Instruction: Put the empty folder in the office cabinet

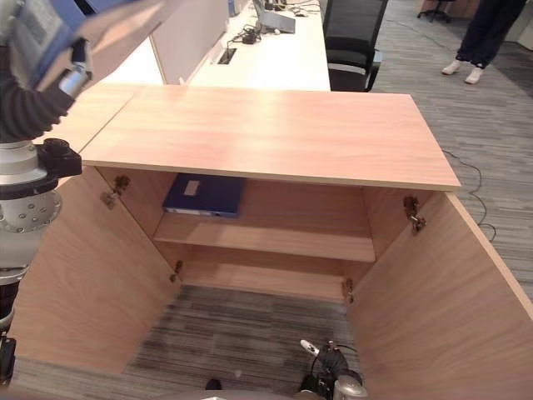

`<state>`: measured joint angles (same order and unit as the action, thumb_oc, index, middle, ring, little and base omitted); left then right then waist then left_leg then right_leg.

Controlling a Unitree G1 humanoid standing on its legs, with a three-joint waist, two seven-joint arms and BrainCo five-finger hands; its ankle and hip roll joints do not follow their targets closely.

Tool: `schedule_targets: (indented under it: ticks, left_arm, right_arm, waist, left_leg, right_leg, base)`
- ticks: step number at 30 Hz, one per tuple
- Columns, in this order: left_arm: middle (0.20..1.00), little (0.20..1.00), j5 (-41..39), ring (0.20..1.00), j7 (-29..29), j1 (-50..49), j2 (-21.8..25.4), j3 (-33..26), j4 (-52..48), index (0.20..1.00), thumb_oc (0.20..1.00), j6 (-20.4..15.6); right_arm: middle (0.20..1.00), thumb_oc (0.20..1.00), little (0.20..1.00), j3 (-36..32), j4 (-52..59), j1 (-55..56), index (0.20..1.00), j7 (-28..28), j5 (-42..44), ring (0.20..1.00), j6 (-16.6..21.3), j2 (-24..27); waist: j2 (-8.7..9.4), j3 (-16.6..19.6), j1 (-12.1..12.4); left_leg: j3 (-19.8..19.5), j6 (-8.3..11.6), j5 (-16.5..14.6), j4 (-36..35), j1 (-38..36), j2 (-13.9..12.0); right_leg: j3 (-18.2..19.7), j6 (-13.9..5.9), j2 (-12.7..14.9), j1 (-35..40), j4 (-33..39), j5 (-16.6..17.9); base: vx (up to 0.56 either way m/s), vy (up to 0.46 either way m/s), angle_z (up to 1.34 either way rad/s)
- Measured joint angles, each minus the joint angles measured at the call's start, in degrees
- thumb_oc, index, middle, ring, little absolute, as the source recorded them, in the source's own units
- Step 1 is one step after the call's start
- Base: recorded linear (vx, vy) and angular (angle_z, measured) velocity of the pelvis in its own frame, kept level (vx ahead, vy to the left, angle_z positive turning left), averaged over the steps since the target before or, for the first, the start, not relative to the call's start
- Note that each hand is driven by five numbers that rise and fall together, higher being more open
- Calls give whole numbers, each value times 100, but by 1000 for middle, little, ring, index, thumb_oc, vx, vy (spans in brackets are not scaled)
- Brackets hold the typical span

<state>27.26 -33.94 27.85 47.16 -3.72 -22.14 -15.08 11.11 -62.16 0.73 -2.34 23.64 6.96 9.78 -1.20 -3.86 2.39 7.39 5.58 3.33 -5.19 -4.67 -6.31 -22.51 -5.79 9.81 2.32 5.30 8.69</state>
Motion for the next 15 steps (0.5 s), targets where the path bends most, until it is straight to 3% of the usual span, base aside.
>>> schedule_targets:
  ticks: [5,9,15]
  left_arm:
    - [200,200,-581,200,-34,-4,-275,-92,-425,200,200,-314]
    - [200,200,-1855,200,337,-232,-464,-103,-484,200,200,-646]
    - [200,200,-3810,200,1417,-776,-463,-266,-470,200,200,-846]
  right_arm:
    - [1000,1000,1000,8,-93,-52,1000,0,1,1000,2,5]
    - [1000,1000,1000,3,-72,-81,1000,7,4,1000,-4,34]
    - [1000,1000,1000,4,389,-88,1000,115,3,1000,-64,218]
  waist:
    - [-25,77,119]
    - [-57,137,156]
    - [-82,166,277]
  left_leg:
    - [-55,10,-41,-47,32,7]
    - [-150,6,-41,-48,49,10]
    - [-227,0,1,-46,96,13]
  right_leg:
    - [-34,-40,14,34,2,-62]
    - [-128,-20,17,76,0,-79]
    - [-214,-3,17,85,1,-98]
  base:
    - [10,-13,5]
    - [5,-6,10]
    - [-4,-4,8]
